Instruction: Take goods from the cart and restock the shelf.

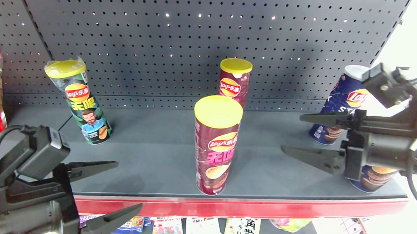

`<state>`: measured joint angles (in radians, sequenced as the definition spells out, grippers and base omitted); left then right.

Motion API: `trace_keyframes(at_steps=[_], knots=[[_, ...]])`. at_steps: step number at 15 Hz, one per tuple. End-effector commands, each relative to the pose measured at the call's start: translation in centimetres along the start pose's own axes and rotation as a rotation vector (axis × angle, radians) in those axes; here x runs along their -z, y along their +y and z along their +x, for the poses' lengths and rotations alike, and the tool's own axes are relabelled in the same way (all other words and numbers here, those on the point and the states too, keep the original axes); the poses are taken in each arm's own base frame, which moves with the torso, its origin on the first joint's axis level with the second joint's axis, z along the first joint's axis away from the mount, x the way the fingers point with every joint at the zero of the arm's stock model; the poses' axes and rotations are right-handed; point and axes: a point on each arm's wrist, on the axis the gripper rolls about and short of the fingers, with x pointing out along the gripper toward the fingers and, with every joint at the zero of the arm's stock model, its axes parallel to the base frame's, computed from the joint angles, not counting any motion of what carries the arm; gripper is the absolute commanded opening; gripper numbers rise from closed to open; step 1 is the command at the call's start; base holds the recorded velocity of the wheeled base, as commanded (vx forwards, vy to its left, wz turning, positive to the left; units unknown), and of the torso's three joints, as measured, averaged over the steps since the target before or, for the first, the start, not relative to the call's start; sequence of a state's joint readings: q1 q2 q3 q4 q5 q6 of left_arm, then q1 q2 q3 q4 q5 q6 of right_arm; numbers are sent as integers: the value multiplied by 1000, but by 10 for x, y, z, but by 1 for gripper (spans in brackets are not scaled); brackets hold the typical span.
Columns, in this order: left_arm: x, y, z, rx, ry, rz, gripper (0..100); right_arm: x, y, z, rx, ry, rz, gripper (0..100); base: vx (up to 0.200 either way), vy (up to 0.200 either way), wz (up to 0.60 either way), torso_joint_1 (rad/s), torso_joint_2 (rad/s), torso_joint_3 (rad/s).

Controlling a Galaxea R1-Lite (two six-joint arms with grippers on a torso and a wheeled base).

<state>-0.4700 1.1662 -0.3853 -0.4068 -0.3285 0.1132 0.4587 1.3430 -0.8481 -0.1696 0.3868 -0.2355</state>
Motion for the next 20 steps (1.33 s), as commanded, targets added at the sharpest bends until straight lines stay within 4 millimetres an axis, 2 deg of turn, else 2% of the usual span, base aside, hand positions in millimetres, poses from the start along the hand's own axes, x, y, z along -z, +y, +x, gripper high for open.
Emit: trace_keyframes(at_steps=[1, 4, 9, 13, 20], knots=[[0, 4, 23, 30, 66, -12, 100, 13, 23, -47, 12, -54, -23, 100, 0, 0, 0, 0, 0, 0], [-5, 10, 44, 36, 100, -19, 100, 21, 31, -66, 36, -81, -26, 100, 0, 0, 0, 0, 0, 0], [-1, 18, 71, 46, 168, 3, 100, 13, 32, -82, 114, -133, -20, 100, 0, 0, 0, 0, 0, 0], [-6, 23, 91, 51, 182, 10, 100, 13, 30, -95, 182, -159, 16, 100, 0, 0, 0, 0, 0, 0], [-14, 28, 118, 60, 185, 17, 100, 13, 30, -100, 210, -174, 43, 100, 0, 0, 0, 0, 0, 0]])
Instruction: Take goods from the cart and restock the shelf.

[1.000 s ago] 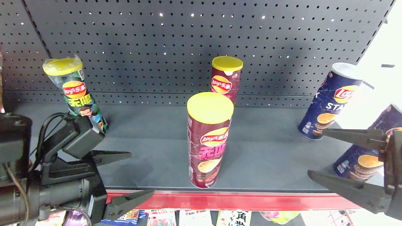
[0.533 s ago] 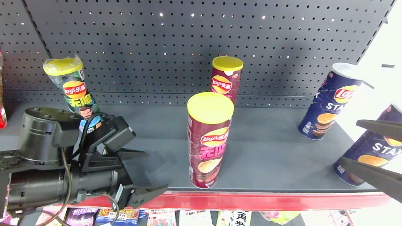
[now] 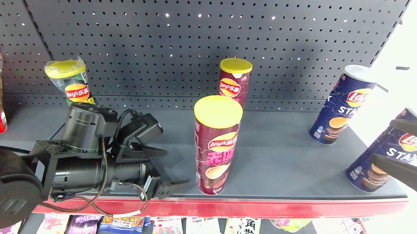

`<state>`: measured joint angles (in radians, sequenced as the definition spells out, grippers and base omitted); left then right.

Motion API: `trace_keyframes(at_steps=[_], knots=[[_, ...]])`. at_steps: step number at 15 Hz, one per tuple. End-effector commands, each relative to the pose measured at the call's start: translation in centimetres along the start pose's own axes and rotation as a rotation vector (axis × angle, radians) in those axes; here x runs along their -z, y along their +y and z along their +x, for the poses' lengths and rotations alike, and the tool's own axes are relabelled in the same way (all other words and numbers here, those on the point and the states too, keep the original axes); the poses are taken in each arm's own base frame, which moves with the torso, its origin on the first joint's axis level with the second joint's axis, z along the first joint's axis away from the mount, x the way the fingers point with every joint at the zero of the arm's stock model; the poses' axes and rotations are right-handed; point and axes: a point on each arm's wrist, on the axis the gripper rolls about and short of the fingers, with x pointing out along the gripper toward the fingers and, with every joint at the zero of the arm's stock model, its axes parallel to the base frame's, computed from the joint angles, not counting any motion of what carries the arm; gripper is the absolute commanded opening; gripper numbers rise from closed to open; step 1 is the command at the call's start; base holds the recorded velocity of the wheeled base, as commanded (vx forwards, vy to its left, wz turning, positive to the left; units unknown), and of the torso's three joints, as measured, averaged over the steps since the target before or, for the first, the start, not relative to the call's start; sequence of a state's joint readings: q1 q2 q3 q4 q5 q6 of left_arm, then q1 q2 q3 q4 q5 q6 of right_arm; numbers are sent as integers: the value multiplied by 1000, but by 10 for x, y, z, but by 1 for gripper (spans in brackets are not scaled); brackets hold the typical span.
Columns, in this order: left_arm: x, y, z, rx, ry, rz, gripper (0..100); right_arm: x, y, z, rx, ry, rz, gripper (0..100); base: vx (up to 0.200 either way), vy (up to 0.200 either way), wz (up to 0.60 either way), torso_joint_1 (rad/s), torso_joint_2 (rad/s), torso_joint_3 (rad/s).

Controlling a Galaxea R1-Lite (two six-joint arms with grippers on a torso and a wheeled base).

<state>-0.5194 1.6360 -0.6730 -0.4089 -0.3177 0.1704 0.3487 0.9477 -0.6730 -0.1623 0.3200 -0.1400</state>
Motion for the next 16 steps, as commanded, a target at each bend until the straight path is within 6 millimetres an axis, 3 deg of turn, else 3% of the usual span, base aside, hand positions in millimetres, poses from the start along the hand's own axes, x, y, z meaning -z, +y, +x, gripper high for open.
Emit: trace_keyframes(at_steps=[1, 16], knots=[[0, 3, 9, 3, 13, -4, 100, 0, 0, 0, 2, -2, 0, 100, 0, 0, 0, 0, 0, 0], [-13, 13, 31, -38, 5, 1, 100, 1, -2, 1, 11, 7, 4, 100, 0, 0, 0, 0, 0, 0]])
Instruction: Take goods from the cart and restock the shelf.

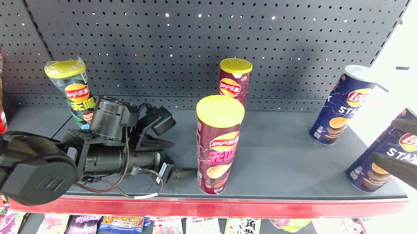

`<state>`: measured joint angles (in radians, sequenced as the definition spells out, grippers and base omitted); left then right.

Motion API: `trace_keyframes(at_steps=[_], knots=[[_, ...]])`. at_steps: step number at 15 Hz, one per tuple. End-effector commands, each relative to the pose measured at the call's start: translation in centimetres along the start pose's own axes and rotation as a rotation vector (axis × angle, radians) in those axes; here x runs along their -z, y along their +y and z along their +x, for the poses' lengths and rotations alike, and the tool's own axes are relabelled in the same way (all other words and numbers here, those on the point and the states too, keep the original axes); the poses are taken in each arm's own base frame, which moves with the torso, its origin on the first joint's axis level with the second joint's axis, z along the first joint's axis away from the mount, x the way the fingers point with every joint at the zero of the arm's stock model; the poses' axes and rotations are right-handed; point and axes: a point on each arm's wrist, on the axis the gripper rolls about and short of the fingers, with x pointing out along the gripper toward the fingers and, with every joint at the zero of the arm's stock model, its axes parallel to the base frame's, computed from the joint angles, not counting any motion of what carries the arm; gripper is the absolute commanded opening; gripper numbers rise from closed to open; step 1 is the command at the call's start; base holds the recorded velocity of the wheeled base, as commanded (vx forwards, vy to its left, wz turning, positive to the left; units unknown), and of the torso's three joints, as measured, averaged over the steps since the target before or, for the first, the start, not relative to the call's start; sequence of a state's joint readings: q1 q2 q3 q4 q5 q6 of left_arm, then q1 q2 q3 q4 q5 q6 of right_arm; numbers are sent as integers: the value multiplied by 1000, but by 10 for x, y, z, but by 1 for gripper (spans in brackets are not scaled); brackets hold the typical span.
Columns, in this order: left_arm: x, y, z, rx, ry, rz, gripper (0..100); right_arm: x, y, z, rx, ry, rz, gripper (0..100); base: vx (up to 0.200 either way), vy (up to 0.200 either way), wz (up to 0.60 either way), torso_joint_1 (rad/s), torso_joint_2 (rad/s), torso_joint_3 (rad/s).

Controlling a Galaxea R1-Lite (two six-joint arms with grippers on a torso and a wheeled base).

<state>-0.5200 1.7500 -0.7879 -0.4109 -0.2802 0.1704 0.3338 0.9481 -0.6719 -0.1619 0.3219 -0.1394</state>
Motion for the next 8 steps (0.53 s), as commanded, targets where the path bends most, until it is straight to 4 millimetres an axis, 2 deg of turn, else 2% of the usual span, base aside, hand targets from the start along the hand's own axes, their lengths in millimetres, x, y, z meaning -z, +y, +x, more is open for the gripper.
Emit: trace_keyframes(at_steps=[1, 4, 8], knots=[[-3, 1, 3, -2, -6, 2, 100, 0, 0, 1, -1, 4, 1, 100, 0, 0, 0, 0, 0, 0], [-4, -1, 3, 9, -8, 7, 100, 0, 0, 1, -1, 4, 1, 100, 0, 0, 0, 0, 0, 0], [13, -6, -11, 11, 28, 18, 100, 0, 0, 1, -1, 1, 0, 100, 0, 0, 0, 0, 0, 0]])
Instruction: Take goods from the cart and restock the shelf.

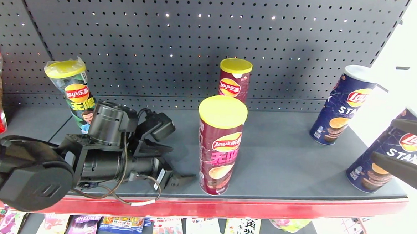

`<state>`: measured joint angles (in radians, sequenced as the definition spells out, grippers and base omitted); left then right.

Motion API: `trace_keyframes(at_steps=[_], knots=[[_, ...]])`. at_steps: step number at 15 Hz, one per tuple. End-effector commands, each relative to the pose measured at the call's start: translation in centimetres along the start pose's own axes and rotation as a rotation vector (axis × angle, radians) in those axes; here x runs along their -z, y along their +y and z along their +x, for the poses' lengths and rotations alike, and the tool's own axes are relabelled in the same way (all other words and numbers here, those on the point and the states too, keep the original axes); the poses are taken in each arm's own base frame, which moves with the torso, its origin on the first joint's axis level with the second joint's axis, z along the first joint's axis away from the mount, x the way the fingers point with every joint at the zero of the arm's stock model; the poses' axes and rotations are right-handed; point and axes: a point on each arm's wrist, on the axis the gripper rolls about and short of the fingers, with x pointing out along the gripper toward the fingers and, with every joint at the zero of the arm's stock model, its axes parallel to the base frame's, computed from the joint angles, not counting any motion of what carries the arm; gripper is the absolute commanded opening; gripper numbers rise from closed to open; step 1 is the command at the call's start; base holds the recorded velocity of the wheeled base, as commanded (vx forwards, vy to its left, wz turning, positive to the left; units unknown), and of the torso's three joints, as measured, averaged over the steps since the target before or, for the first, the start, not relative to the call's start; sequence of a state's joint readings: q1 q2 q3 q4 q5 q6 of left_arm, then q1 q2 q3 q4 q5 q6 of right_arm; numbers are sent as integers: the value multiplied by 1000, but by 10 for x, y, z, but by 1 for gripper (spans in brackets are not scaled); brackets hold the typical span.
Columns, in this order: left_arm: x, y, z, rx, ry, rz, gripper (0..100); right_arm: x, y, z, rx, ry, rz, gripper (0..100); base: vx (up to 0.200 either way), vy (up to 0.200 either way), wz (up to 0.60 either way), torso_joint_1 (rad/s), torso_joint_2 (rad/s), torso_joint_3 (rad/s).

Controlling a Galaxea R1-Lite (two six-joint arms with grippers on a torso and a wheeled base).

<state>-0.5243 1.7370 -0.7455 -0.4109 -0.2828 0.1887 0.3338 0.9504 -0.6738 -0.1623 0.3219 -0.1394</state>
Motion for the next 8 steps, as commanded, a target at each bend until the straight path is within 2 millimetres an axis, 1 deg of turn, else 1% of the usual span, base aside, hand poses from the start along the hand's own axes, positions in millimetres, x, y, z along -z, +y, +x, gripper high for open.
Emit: trace_keyframes(at_steps=[1, 6, 8], knots=[[4, -4, -11, 3, -2, 15, 100, 1, 0, 0, -1, 2, 0, 100, 0, 0, 0, 0, 0, 0], [-4, -6, -6, 19, -24, 41, 100, 0, 0, 0, -1, 1, 0, 100, 0, 0, 0, 0, 0, 0], [-3, -5, -4, 19, -17, 40, 100, 0, 0, 0, -1, 1, 1, 100, 0, 0, 0, 0, 0, 0]])
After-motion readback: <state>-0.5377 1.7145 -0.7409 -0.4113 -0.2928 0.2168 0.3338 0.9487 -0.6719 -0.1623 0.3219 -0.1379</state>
